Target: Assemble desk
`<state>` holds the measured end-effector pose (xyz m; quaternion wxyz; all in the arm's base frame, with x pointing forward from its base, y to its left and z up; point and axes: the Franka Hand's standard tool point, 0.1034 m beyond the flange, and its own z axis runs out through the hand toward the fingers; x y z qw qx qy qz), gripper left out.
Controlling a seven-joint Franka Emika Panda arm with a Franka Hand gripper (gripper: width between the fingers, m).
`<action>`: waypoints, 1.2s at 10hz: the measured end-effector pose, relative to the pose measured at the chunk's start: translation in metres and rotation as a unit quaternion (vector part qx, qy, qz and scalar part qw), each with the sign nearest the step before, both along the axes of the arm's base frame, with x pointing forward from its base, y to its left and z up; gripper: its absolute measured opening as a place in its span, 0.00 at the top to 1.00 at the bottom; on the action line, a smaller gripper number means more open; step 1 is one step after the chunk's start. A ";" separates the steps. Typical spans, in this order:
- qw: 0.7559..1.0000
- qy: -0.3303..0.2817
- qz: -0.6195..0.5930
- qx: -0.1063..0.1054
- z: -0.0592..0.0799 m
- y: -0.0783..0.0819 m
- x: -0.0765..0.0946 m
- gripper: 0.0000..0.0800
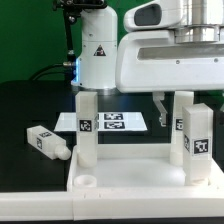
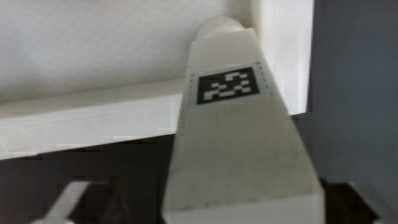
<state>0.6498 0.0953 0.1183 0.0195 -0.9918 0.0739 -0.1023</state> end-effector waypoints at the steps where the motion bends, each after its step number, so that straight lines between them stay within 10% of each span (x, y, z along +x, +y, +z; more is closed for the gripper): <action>1: 1.000 0.001 -0.029 0.006 0.000 0.000 0.000 0.64; 5: 0.970 0.008 -0.238 0.048 -0.003 0.003 -0.002 0.64; 9: 0.825 0.032 -0.555 0.096 -0.004 0.000 -0.011 0.64; 12: 0.772 0.035 -0.626 0.106 -0.005 0.000 -0.013 0.64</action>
Offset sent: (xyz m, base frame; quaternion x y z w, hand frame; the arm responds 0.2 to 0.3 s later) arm 0.0000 0.0000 0.0000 0.0000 0.0000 0.1938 0.9810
